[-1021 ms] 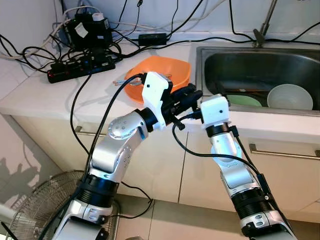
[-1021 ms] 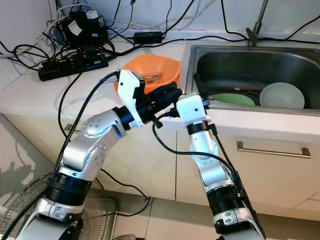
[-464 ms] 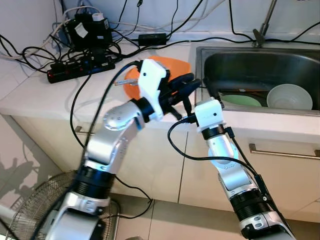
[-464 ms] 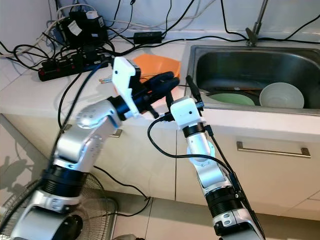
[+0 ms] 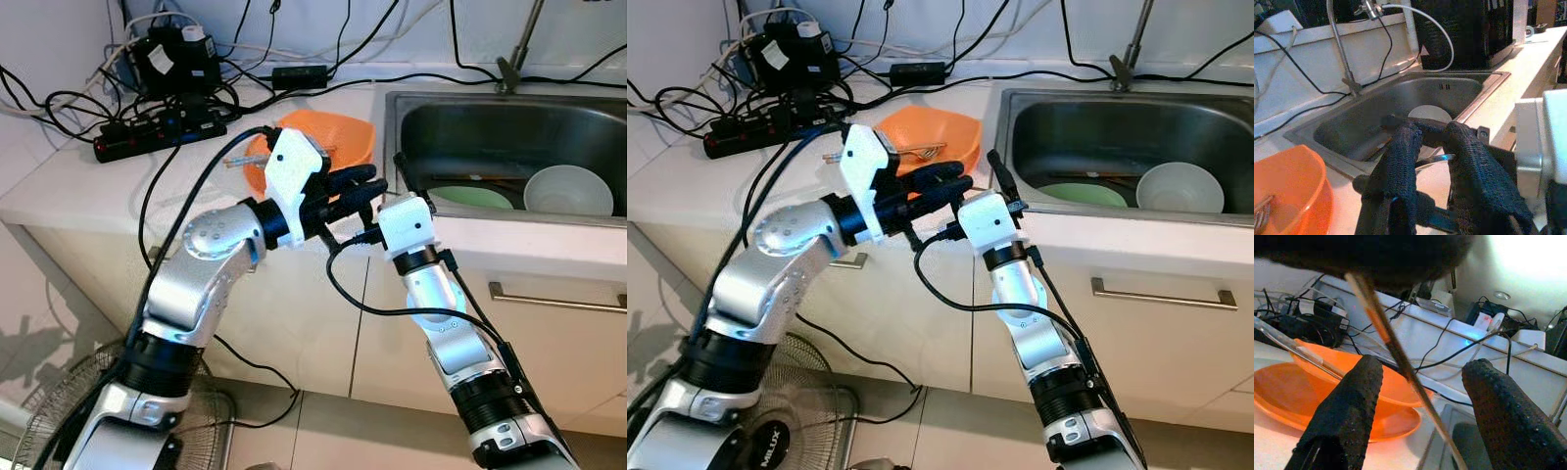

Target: Kitchen organization

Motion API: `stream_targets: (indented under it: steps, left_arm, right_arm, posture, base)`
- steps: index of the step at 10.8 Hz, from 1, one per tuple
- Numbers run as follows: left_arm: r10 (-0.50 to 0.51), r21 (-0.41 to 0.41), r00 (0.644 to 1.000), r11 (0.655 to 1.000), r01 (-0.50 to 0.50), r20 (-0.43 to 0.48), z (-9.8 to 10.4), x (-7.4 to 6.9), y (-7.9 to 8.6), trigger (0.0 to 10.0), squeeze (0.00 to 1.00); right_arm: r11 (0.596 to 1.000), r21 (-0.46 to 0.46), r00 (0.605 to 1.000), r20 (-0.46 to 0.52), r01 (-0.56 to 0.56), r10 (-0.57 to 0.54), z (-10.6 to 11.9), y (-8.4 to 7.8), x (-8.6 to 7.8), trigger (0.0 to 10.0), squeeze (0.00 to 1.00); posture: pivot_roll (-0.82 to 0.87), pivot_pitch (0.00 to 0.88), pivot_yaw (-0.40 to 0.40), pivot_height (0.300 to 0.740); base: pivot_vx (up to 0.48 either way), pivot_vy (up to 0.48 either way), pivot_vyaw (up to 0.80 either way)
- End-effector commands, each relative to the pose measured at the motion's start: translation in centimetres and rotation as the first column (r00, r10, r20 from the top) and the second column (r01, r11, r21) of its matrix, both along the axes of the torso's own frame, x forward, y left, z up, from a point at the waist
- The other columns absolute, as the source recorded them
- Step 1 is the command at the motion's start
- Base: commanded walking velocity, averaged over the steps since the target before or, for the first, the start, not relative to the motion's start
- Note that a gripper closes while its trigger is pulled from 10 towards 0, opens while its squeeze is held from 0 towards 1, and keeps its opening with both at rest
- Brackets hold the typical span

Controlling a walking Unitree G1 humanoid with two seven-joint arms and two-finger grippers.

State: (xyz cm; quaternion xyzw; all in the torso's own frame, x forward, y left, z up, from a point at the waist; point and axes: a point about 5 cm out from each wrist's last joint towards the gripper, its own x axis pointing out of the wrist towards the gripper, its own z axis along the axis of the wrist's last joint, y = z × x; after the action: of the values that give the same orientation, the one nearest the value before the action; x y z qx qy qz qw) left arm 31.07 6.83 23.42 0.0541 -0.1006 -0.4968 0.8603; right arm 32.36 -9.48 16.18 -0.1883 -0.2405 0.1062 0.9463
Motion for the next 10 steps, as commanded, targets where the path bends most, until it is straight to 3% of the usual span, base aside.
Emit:
stream_targets:
  steps: [1,3,8,9,10]
  left_arm:
    - [0.01,0.005,1.0,1.0,-0.01,0.021,0.4,-0.1,0.2,10.0,0.0]
    - [0.06,-0.023,0.997,0.998,-0.059,0.043,1.1,0.4,0.8,10.0,0.0]
    - [0.075,0.01,0.995,0.997,-0.076,0.059,1.3,0.4,1.4,10.0,0.0]
    - [0.073,0.011,0.996,0.997,-0.074,0.059,1.3,0.4,1.4,10.0,0.0]
    - [0.066,0.009,0.996,0.998,-0.067,0.057,1.3,0.3,1.3,10.0,0.0]
  right_arm:
    - [1.0,-0.008,1.0,-0.005,-0.008,0.008,-0.1,0.2,0.0,10.0,0.0]
    - [1.0,-0.01,1.0,-0.006,-0.007,0.007,-0.1,0.1,0.0,10.0,0.0]
    - [1.0,-0.017,1.0,-0.008,-0.012,0.012,-0.1,0.2,0.1,9.6,0.0]
    - [0.999,-0.033,1.0,-0.008,-0.017,0.016,-0.2,0.3,0.1,3.6,0.0]
    - [0.999,-0.039,1.0,-0.01,-0.023,0.022,-0.3,0.4,0.0,0.0,0.0]
  posture:
    - [0.08,0.0,0.069,0.74]
    - [0.08,0.0,0.067,0.74]
    - [0.08,0.0,0.064,0.74]
    - [0.08,0.0,0.064,0.74]
    - [0.08,0.0,0.065,0.74]
  base:
    - [0.0,0.0,0.0]
    - [0.0,0.0,0.0]
    - [0.0,0.0,0.0]
    - [0.0,0.0,0.0]
    - [0.0,0.0,0.0]
